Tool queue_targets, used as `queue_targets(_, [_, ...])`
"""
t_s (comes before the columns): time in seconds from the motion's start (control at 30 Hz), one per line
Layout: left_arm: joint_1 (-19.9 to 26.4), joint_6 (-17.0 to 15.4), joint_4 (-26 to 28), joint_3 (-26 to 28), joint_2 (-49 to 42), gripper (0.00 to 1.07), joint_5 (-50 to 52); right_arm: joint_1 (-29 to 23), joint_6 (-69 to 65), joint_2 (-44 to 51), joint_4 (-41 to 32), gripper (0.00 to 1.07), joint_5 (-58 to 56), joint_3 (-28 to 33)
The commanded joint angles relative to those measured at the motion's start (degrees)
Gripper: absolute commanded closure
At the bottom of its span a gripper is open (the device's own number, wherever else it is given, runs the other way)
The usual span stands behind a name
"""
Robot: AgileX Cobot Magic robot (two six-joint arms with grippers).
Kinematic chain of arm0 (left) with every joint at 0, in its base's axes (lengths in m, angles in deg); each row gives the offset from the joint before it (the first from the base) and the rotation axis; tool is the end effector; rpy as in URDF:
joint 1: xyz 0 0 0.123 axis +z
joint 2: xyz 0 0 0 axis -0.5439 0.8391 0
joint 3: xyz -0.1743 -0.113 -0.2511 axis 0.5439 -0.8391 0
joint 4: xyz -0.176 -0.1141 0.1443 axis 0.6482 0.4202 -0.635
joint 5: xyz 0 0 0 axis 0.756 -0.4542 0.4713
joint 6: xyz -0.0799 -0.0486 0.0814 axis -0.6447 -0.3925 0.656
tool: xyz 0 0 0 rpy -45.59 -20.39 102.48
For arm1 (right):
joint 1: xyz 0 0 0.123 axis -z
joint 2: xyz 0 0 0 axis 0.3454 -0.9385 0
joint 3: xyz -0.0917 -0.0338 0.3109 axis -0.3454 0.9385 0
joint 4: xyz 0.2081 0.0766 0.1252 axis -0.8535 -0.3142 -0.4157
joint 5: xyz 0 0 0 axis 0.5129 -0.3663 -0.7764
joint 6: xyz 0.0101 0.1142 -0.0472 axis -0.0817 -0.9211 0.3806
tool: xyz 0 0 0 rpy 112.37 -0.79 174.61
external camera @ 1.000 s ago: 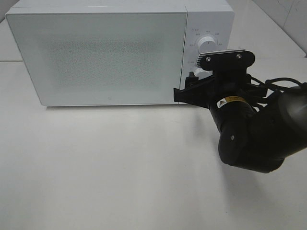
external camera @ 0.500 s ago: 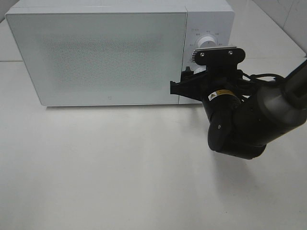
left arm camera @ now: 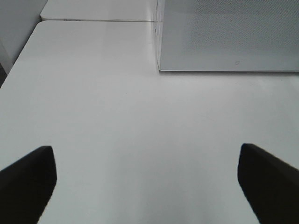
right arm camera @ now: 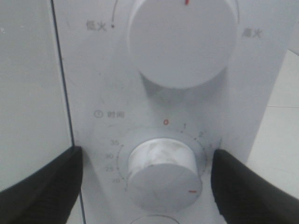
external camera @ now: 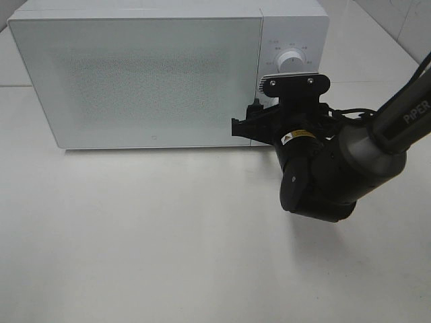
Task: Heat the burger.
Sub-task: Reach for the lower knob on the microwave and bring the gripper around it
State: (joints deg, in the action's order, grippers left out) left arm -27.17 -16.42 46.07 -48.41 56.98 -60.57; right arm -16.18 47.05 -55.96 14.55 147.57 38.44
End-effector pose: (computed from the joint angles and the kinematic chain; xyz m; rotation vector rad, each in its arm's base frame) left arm -0.0179 -0.0182 0.2682 0.0415 2.0396 -0.0324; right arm 0.3731 0.1748 0.1346 0.0738 1.6721 -0.0495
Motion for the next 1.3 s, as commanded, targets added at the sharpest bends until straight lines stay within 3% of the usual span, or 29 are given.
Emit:
queue_targets(0.03, [0.0, 0.0, 0.3, -0.1, -1.1, 0.09, 0.8, 0.3, -0.3, -0.5, -0.1, 0.33, 0.8, -1.4])
queue_targets(0.3, [0.0, 0.0, 0.3, -0.1, -1.1, 0.09, 0.8, 0.3, -0.2, -0.1, -0.5, 0.33, 1.8, -1.3])
queue_targets(0.47, [0.0, 0.0, 0.3, -0.1, -1.1, 0.09, 0.8, 0.3, -0.1, 0.0, -0.7, 0.42, 1.8, -1.3])
queue_targets(0.5, [0.0, 0.0, 0.3, -0.1, -1.1, 0.09, 0.8, 0.3, -0.1, 0.0, -0.9, 0.46, 1.8, -1.3])
queue_targets(0.53, [0.0, 0.0, 0.3, -0.1, -1.1, 0.09, 0.8, 0.3, -0.1, 0.0, -1.5, 0.59, 2.8, -1.3])
queue_targets(0.57, [0.0, 0.0, 0.3, -0.1, -1.1, 0.09, 0.8, 0.3, -0.1, 0.0, -1.5, 0.59, 2.8, -1.3])
queue_targets(0.6, [0.0, 0.0, 0.3, -0.1, -1.1, 0.09, 0.8, 0.3, -0.1, 0.0, -1.7, 0.76, 4.2, -1.3])
queue_targets(0.63, [0.0, 0.0, 0.3, -0.1, -1.1, 0.09, 0.8, 0.3, -0.2, 0.0, -1.5, 0.83, 4.9, -1.3])
queue_targets(0.67, [0.0, 0.0, 0.3, -0.1, -1.1, 0.09, 0.8, 0.3, -0.2, 0.0, -1.5, 0.83, 4.9, -1.3])
queue_targets(0.7, [0.0, 0.0, 0.3, -0.1, -1.1, 0.09, 0.8, 0.3, -0.8, 0.3, -1.1, 0.97, 5.6, -1.3])
queue_targets(0.73, [0.0, 0.0, 0.3, -0.1, -1.1, 0.09, 0.8, 0.3, -1.2, 0.3, -0.6, 1.04, 6.2, -1.3])
queue_targets(1.3, [0.0, 0.0, 0.3, -0.1, -1.1, 0.09, 0.8, 0.2, -2.7, 0.3, 3.4, 1.07, 11.1, -1.4])
